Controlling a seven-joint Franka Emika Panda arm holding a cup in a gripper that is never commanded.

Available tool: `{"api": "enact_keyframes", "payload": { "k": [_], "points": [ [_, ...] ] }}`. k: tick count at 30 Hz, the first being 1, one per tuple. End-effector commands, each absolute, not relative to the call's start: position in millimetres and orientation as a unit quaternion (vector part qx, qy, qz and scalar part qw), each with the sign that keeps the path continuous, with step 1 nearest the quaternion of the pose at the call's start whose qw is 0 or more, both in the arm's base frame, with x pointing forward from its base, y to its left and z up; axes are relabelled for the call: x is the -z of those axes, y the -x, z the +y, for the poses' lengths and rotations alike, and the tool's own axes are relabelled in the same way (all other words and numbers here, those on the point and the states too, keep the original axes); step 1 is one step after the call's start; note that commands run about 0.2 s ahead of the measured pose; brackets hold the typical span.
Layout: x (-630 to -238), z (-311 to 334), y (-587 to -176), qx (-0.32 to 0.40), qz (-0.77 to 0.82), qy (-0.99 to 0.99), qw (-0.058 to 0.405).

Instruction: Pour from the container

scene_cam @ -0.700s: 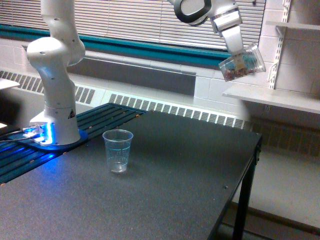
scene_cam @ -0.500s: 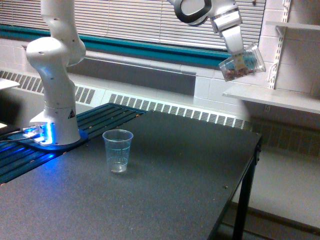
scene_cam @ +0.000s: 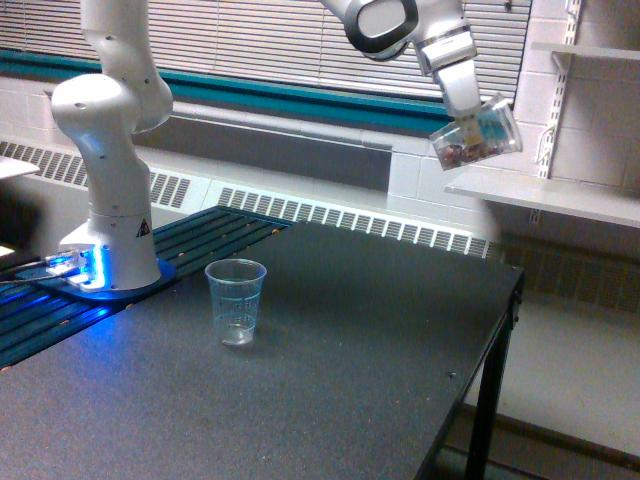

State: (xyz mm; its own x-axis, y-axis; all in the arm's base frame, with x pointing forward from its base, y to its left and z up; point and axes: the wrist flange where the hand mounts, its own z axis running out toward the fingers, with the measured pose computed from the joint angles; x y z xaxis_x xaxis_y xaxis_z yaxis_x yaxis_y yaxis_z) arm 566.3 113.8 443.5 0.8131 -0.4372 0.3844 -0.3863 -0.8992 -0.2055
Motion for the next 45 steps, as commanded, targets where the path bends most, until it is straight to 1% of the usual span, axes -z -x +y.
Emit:
{"api": "enact_keyframes", "payload": {
  "k": [1,22,45],
  "points": [
    [-444.3,84.4,-554.8,0.225,0.240,0.943,0.050],
    [-420.4,20.0,-476.2,0.211,0.268,0.940,-0.003],
    [-377.4,-33.6,-382.2,0.170,0.310,0.934,-0.045]
  ]
}}
